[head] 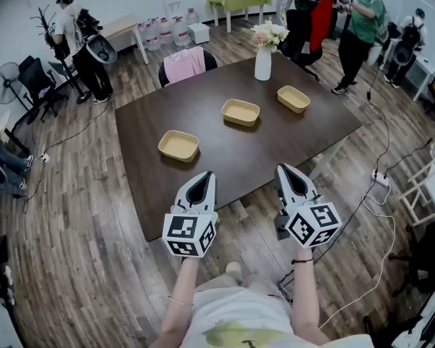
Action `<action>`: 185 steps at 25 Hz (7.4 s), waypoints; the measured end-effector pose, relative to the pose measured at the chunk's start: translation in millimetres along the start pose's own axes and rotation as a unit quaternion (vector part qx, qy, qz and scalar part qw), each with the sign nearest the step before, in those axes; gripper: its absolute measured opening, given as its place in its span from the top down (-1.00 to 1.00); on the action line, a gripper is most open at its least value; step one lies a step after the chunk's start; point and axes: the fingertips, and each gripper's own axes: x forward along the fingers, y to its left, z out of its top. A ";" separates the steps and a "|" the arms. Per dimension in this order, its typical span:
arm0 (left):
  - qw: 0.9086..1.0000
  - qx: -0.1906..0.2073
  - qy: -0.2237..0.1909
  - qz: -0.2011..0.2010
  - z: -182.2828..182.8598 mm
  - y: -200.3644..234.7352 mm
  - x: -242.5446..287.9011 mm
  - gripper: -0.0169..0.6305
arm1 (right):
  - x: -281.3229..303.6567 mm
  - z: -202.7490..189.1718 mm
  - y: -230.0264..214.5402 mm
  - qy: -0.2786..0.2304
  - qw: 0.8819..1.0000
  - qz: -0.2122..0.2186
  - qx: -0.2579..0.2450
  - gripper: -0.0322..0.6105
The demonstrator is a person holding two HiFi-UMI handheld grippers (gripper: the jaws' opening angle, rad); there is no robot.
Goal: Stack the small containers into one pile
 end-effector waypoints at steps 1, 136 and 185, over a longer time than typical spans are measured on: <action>1.000 0.001 0.001 -0.003 -0.6 1.0 5.4 0.87 | 3.7 -0.5 -3.4 0.000 1.000 -0.003 0.001 0.83; 0.922 -0.199 0.104 0.317 -105.2 160.7 207.9 0.87 | 392.7 -171.1 -109.4 0.350 0.909 0.223 -0.033 0.79; 0.908 -0.245 0.127 0.316 -131.0 98.9 312.5 0.87 | 409.9 -188.6 -242.2 0.408 0.864 0.280 -0.087 0.79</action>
